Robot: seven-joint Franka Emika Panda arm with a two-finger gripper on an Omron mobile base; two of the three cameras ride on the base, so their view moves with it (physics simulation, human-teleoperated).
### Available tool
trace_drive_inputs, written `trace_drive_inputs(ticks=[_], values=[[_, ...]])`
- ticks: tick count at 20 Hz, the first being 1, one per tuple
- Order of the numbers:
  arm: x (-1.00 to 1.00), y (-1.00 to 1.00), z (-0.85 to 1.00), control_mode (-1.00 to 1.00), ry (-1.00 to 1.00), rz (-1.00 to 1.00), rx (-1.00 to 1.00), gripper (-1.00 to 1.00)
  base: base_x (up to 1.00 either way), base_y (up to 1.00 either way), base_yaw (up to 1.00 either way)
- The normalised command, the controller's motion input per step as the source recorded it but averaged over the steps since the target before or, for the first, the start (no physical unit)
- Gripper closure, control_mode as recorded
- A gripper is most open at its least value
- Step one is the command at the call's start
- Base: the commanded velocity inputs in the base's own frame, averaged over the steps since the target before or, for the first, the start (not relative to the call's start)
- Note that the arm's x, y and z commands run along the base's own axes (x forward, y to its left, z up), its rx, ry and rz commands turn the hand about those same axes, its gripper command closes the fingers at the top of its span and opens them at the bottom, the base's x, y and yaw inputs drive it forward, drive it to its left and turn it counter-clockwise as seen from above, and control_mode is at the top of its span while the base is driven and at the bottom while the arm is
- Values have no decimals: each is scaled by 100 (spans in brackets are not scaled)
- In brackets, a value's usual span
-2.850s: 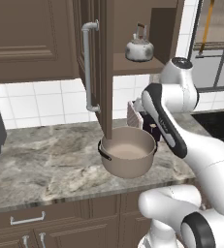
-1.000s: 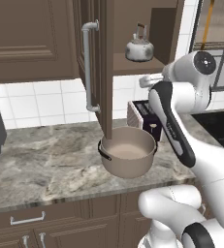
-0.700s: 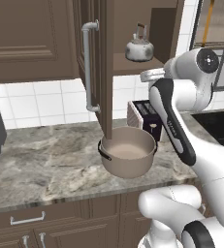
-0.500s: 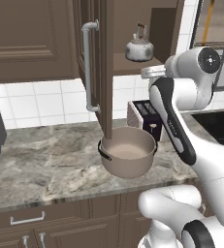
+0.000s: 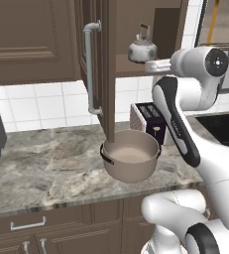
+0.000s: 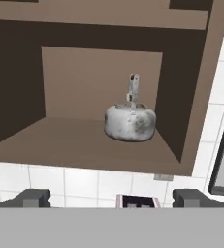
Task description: Pick the kettle from the cabinet and place it on a stove burner. Then pick the pot from the counter and place it on another stove burner. Finally, turn both burners on.
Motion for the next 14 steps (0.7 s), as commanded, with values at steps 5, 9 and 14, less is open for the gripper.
trace_drive_inputs(ticks=[5,9,14], values=[[0,-1,31,-100,-6,-1,0,-100,0,0,0],[0,0,11,-100,0,0,0,-100,0,0,0],[0,0,0,-100,0,0,0,-100,0,0,0]])
